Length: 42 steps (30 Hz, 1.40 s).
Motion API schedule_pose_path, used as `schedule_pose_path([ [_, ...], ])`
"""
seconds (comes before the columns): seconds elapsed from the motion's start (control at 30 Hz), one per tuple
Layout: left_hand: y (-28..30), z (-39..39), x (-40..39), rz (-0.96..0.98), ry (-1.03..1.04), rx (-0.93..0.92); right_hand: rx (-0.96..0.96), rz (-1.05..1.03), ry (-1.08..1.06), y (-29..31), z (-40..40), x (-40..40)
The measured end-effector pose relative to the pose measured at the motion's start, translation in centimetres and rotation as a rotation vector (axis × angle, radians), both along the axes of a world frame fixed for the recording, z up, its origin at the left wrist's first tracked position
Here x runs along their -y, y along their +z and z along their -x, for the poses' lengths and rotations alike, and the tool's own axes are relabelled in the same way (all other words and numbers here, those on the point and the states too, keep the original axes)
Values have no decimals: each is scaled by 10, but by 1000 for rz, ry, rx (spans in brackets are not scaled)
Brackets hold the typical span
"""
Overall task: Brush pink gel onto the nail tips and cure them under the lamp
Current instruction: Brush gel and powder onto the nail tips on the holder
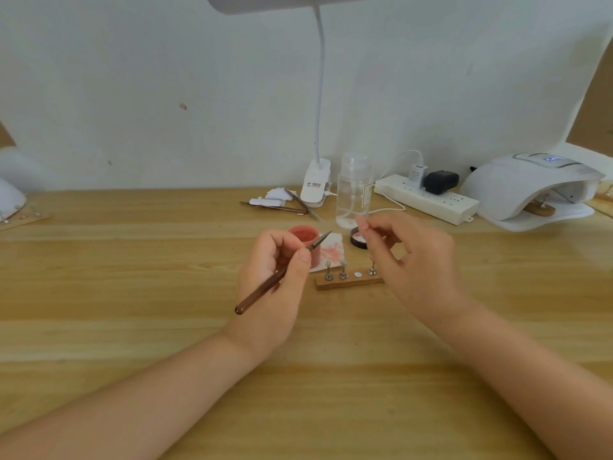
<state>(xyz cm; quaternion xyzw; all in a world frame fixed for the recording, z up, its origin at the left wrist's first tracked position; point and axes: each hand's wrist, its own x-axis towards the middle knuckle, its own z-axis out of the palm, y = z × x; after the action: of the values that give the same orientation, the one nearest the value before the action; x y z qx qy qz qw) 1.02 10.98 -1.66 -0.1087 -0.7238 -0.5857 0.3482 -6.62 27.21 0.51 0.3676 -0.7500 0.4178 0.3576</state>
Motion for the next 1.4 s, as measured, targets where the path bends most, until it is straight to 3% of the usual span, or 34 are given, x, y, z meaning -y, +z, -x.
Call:
schedule_pose_path([
  [0.4,2,-1,-3,-23,21,-16,409,-210,-261,-15,-6,5],
  [1.0,6,-3,-4,-41,30,19,469,-519,-427,-20,0,8],
  [1.2,40,16,17,-11,261,195,413,-586,-426,-21,0,6],
  [1.4,77,47,45,155,357,547,381,-644,-446,-22,2,7],
])
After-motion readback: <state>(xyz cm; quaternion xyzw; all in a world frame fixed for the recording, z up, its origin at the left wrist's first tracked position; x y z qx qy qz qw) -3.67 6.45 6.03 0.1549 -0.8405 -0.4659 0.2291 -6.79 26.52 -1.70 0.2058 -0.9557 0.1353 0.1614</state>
